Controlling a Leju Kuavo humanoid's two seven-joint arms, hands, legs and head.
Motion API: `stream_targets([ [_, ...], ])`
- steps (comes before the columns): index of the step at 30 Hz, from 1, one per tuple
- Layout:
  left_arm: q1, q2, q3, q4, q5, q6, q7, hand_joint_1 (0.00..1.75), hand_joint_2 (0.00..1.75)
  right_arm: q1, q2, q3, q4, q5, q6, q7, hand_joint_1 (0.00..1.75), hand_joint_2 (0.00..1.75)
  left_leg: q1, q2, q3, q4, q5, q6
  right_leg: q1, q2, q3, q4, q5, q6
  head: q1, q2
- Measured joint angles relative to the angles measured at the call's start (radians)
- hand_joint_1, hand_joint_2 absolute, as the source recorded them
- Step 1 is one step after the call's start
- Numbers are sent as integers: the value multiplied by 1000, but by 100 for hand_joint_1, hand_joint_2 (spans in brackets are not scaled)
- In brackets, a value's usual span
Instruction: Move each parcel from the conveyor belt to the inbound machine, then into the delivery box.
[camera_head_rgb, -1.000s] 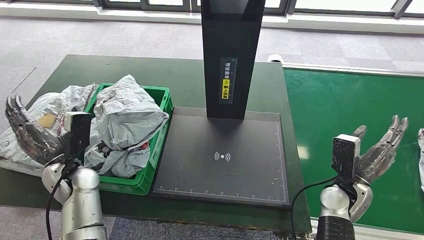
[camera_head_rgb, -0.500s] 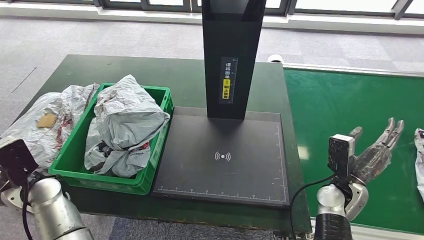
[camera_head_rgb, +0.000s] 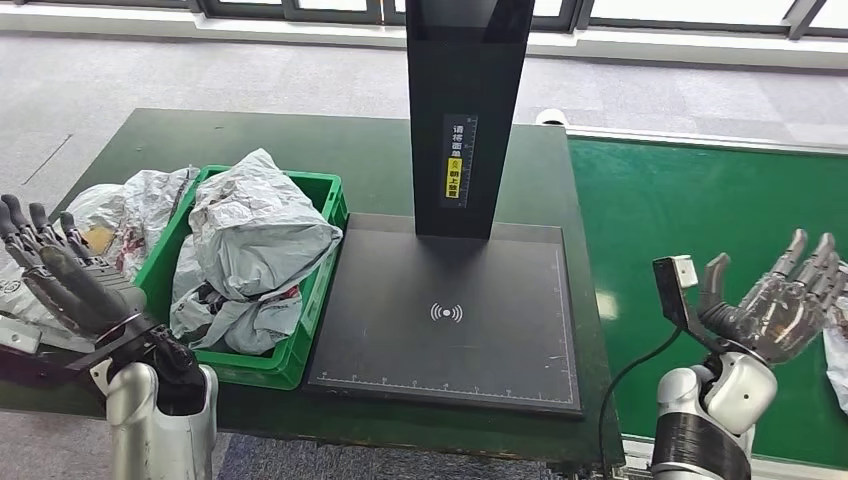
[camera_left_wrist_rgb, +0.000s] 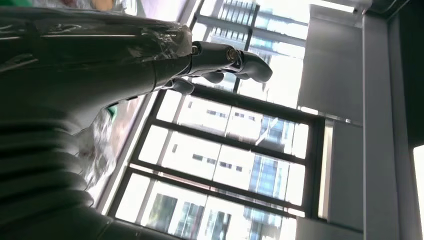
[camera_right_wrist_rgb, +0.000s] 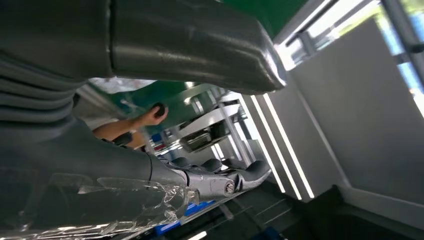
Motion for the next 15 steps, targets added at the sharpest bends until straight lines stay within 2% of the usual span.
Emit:
stream_targets([
  [2, 40, 8, -49, -28, 24, -23, 8, 0, 175, -23, -40, -21, 66, 71, 0, 103, 0, 175, -1, 0, 0, 0, 0, 1, -1, 0, 0, 0, 0, 0, 0, 0],
  [5, 80, 14, -94, -59, 41, -33, 15, 0, 175, -45, -89, -23, 153, 98, 0, 184, 0, 175, -1, 0, 0, 0, -1, 1, -1, 0, 0, -1, 0, 0, 0, 0],
  [10, 118, 17, -121, -92, 46, -44, 27, 0, 175, -67, -139, -23, 259, 98, 0, 250, 0, 175, 0, 0, 0, 0, -1, 1, 0, 0, 0, 0, 0, 0, 0, 0],
  [15, 135, 18, -131, -106, 47, -49, 30, 0, 175, -72, -166, -23, 313, 96, 0, 259, 0, 175, 0, 0, 0, 0, -1, 1, 1, 0, 0, 0, 0, 0, 0, 0],
])
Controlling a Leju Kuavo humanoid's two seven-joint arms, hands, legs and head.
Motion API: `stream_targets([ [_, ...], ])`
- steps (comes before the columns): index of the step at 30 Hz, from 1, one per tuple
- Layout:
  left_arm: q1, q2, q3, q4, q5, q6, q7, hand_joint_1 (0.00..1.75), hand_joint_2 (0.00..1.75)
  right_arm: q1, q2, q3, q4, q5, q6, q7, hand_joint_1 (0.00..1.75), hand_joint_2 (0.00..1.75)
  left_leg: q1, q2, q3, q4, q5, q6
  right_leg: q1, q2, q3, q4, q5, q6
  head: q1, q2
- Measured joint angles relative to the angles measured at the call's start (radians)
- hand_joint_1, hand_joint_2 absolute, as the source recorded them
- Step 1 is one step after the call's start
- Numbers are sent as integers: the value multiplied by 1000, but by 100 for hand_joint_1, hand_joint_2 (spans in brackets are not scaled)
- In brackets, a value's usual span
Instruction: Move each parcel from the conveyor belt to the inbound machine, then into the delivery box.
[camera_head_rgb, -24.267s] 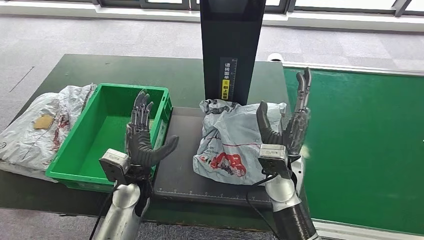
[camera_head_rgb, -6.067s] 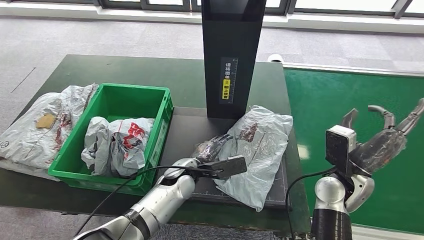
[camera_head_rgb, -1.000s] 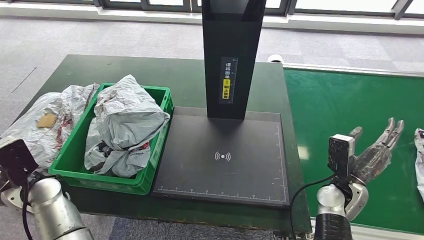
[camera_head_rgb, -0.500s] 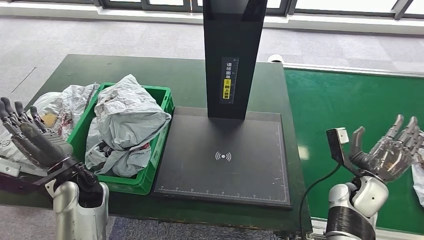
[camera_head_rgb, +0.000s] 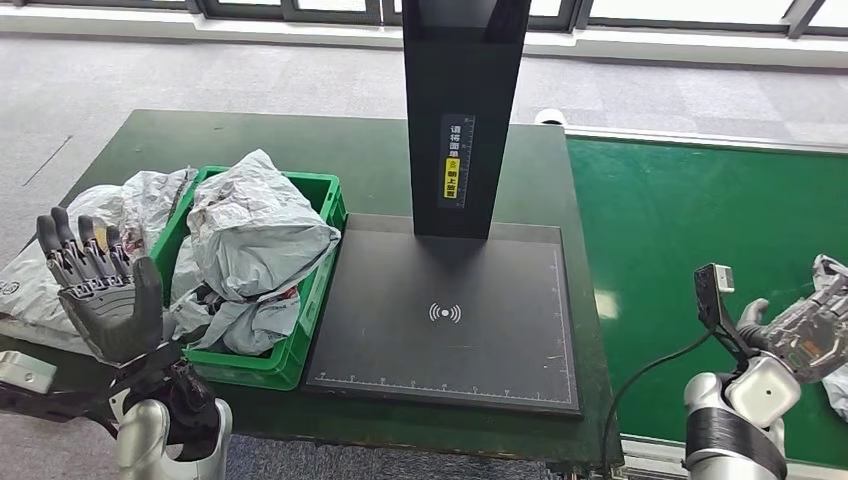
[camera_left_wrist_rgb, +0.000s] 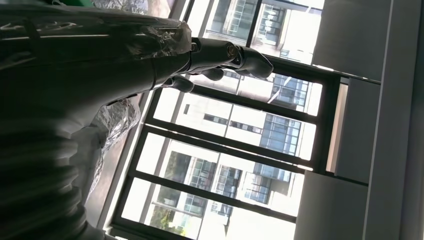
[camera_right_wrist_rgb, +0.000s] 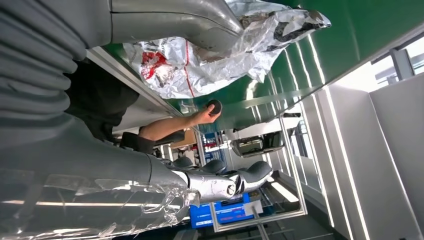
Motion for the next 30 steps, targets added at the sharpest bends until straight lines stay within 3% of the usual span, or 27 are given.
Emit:
stream_targets([
  [15, 19, 0, -7, -17, 0, 0, 4, 0, 175, -5, -24, 0, 55, -9, -2, -3, 0, 175, 0, 0, 0, 0, 0, 0, 0, 0, 0, 0, 0, 0, 0, 0],
  [22, 24, 1, -7, -18, 0, 5, 13, 0, 175, -50, -51, -44, 202, -166, 13, -99, 0, 175, 0, 0, 0, 0, 0, 0, 0, 0, 0, 0, 0, 0, 0, 0],
  [30, 37, 2, -7, -25, -6, -1, 25, 0, 175, -63, -81, -58, 315, -106, 29, 32, 0, 175, 0, 0, 0, 0, 0, 0, 0, 0, 0, 0, 0, 0, 0, 0],
])
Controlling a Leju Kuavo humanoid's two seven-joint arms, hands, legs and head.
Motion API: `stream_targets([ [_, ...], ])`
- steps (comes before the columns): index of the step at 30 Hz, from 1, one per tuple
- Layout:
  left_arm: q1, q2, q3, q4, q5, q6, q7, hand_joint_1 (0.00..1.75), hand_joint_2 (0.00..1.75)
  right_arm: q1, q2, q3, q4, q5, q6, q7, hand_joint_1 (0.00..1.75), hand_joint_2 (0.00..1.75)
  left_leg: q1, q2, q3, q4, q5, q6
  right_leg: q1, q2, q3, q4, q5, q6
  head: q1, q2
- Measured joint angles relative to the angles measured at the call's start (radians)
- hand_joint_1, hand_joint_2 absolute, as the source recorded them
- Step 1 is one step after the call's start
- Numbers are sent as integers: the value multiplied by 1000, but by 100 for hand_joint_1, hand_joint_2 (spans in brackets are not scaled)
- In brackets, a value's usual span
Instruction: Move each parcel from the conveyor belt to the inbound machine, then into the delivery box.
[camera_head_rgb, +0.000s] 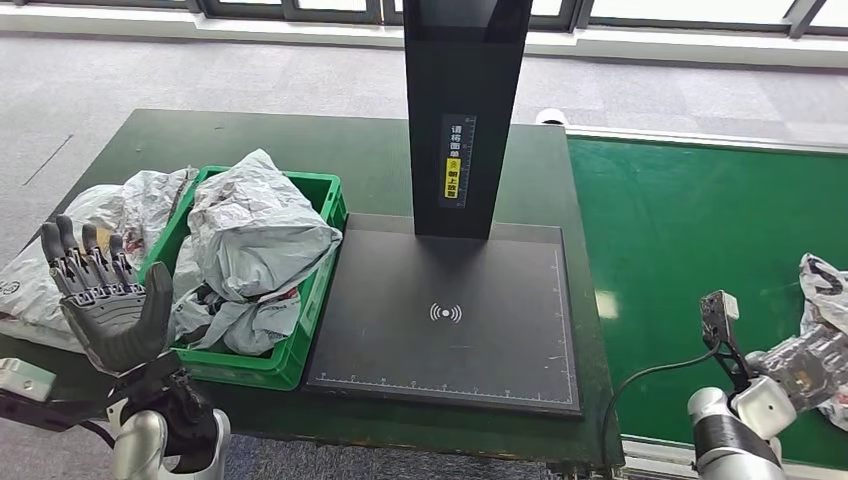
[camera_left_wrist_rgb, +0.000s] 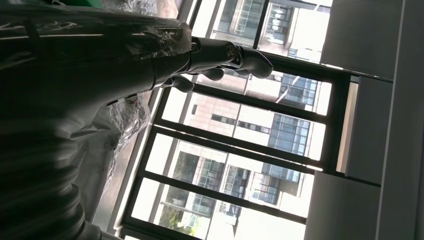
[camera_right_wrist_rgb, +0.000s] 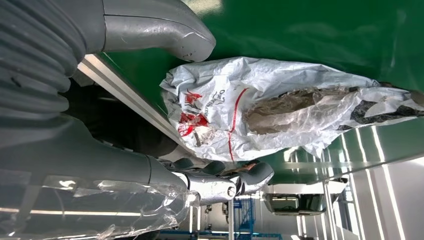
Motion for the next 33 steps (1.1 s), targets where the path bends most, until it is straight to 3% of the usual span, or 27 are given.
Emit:
stream_targets([
  [21, 6, 1, 0, -1, -2, -2, 3, 0, 175, 0, -15, 0, 45, 27, -13, 28, 0, 175, 0, 0, 0, 0, 0, 0, 0, 0, 0, 0, 0, 0, 0, 0],
  [29, 6, 0, 0, -9, -17, -8, 20, 0, 175, 8, -25, 0, 45, 88, -28, 91, 0, 175, 0, 0, 0, 0, 0, 0, 0, 0, 0, 0, 0, 0, 0, 0],
  [33, 6, -3, 0, -12, -31, -19, 32, 0, 175, 20, -35, 5, 45, 109, -27, 195, 0, 175, 0, 0, 0, 0, 0, 0, 0, 0, 0, 0, 0, 0, 0, 0],
])
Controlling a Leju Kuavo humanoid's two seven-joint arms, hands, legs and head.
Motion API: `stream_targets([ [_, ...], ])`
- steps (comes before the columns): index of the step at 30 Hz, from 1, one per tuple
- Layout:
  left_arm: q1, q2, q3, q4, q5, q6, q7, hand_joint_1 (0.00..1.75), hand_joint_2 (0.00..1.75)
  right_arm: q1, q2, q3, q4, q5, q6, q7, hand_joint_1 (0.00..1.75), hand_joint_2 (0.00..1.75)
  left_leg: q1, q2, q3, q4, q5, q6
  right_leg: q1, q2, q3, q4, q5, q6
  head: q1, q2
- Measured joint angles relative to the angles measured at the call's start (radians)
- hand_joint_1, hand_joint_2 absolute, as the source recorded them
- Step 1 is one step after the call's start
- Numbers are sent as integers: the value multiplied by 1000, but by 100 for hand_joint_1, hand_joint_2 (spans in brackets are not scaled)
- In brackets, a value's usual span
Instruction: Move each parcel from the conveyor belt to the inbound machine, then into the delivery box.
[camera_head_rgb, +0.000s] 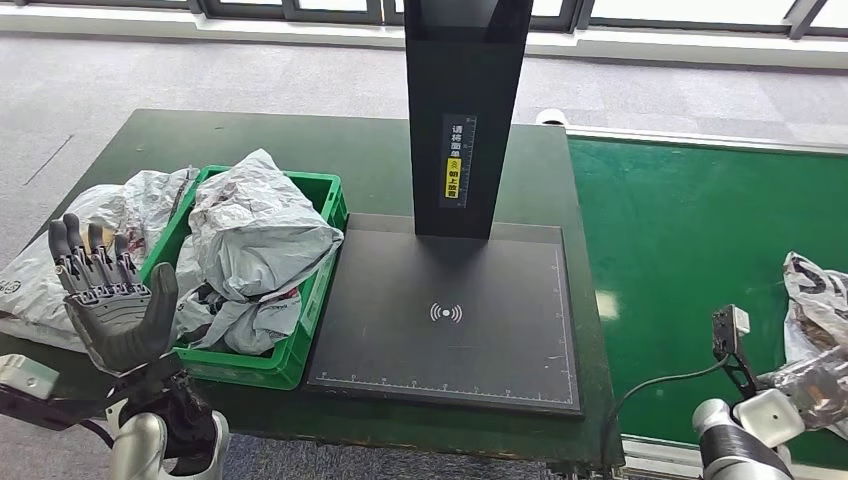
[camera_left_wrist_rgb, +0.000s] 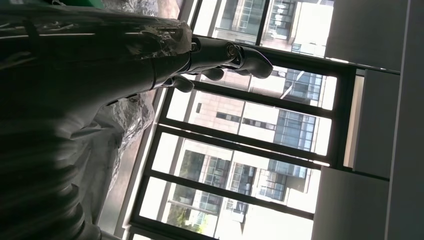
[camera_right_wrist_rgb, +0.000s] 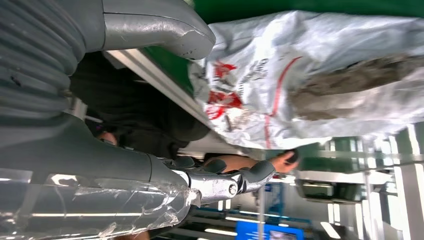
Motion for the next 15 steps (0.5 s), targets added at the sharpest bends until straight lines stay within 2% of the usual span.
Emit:
stream_targets([
  [3, 0, -1, 0, -3, -7, -3, 5, 0, 175, 15, -17, 27, 0, 1, 9, 93, 0, 175, 0, 0, 0, 0, 0, 0, 0, 0, 0, 0, 0, 0, 0, 0],
  [5, 0, -1, 0, -3, -7, -5, 8, 0, 175, 23, -30, 48, 0, 1, 20, 124, 0, 175, 0, 0, 0, 0, 0, 0, 0, 0, 0, 0, 0, 0, 0, 0],
  [10, 0, -1, 0, -3, -7, -15, 9, 0, 175, 34, -47, 72, 0, 1, 40, 131, 0, 175, 0, 0, 0, 0, 0, 0, 0, 0, 0, 0, 0, 0, 0, 0],
  [15, 0, -1, 0, -3, -8, -22, 9, 0, 175, 35, -53, 74, 0, -5, 81, 98, 0, 175, 0, 0, 0, 0, 0, 0, 0, 0, 0, 0, 0, 0, 0, 0],
])
